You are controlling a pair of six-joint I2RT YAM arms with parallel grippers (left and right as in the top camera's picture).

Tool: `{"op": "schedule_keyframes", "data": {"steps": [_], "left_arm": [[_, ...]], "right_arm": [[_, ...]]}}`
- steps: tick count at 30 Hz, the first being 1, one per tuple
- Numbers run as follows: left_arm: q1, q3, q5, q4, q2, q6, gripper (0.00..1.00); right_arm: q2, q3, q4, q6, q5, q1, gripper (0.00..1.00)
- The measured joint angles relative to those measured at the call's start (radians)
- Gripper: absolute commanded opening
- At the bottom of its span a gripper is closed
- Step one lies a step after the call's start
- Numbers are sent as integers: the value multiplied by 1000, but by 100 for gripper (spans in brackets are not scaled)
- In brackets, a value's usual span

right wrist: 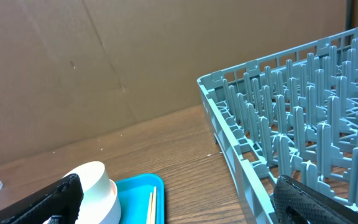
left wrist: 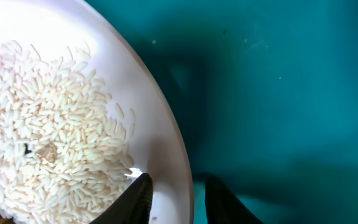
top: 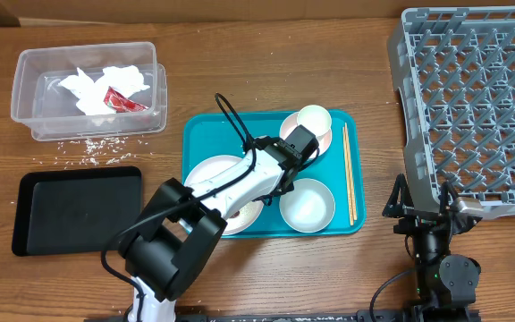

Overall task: Sort waste into correct bins and load items into the dishwasher
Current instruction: 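Grip the plate rim with the left gripper and lift it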

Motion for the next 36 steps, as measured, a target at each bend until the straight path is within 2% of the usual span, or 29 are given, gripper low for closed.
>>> {"op": "schedule_keyframes", "data": {"steps": [7,11,18,26,36], "left_arm": [[0,0,-11,-10,4,-3,9],[-2,13,-15,-35,4,-2,4],[-2,87,-41,-169,18,-3,4],[-2,145,-45,-213,19,-3,4],[0,264,-45,-366,20,-3,4]], "right_arm": [[0,0,0,0,0,0,100],[0,0,0,1,0,0,100],[0,0,0,0,0,0,100],[0,0,0,0,0,0,100],[0,0,0,0,0,0,100]]}}
